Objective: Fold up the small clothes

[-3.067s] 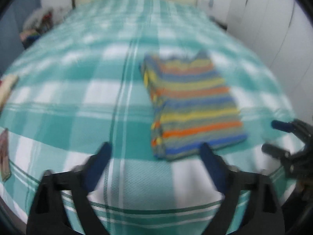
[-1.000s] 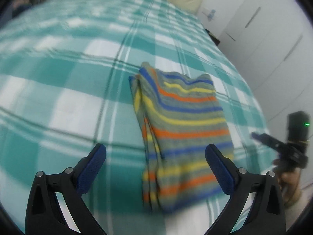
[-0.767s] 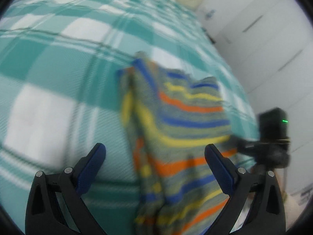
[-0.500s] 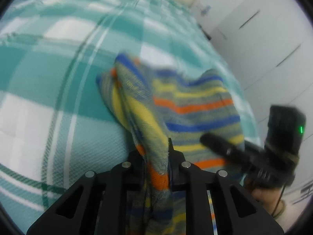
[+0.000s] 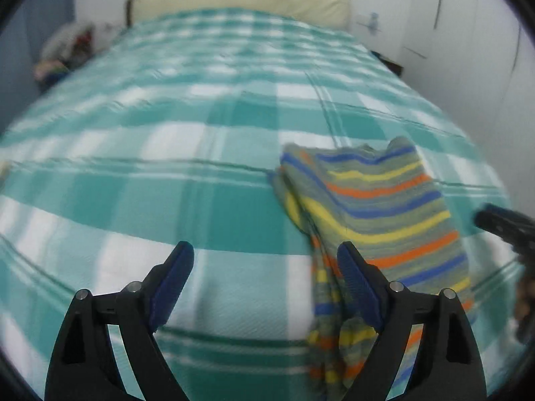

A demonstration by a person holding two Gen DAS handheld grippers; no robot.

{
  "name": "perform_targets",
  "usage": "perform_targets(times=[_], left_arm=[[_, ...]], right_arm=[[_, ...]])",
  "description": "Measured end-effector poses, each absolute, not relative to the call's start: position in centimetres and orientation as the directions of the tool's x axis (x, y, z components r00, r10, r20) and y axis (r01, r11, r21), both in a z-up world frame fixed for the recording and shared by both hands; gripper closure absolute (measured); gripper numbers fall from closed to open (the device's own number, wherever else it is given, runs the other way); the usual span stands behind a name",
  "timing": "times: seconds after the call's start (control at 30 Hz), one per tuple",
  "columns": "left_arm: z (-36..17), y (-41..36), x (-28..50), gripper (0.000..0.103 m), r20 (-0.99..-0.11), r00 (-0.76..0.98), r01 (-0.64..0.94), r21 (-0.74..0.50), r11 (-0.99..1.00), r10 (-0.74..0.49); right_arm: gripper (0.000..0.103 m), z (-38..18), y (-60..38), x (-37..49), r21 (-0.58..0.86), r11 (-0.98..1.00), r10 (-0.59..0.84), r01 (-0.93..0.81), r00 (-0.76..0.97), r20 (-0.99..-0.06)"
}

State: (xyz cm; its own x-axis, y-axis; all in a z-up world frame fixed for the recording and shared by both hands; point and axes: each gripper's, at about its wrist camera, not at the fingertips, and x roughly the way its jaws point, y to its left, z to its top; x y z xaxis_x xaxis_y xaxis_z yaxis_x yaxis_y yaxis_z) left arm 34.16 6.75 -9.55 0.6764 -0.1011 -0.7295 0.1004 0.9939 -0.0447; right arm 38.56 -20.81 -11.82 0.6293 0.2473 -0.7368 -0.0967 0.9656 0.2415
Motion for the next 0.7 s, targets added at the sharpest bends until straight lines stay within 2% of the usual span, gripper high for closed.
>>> perform_targets(times=[0.1, 0.17, 0.27, 0.4, 0.57, 0.7], left_arm=[[-6.4, 5.1, 30.8, 0.002, -0.656, 0.754, 0.046, 0.085, 0.995, 0.021], [-4.5, 4.5, 29.0, 0.002, -0.625, 0.778, 0.028, 0.132, 0.991, 0.062], [-1.8, 3.8, 25.7, 0.001, -0.606, 0.793, 0.036, 0.146, 0.989, 0.061], [-0.6, 3.8, 20.9, 0.001, -0.574, 0.807, -0.051, 0.169, 0.984, 0.140], [-1.6, 4.2, 18.2, 0.001, -0.684, 0.721, -0.040, 0.115, 0.993, 0.108], [-1.5, 3.7, 15.9, 0.001, -0.685, 0.715, -0.058, 0.140, 0.988, 0.139]], right_arm=[[0.014, -10.9, -21.8, 35.3, 0.129, 0.991, 0.124, -0.040, 0.650, -0.750], [0.011, -9.2, -21.6, 33.1, 0.081, 0.995, 0.096, -0.053, 0.670, -0.736], [0.004, -5.4, -19.8, 28.4, 0.040, 0.995, 0.097, -0.097, 0.715, -0.693], [0.003, -1.8, -18.0, 23.1, 0.009, 0.987, 0.127, -0.161, 0.741, -0.660], [0.003, -0.6, -15.6, 18.4, -0.005, 0.980, 0.146, -0.199, 0.736, -0.661], [0.003, -0.7, -14.5, 15.4, -0.028, 0.985, 0.109, -0.172, 0.735, -0.669]])
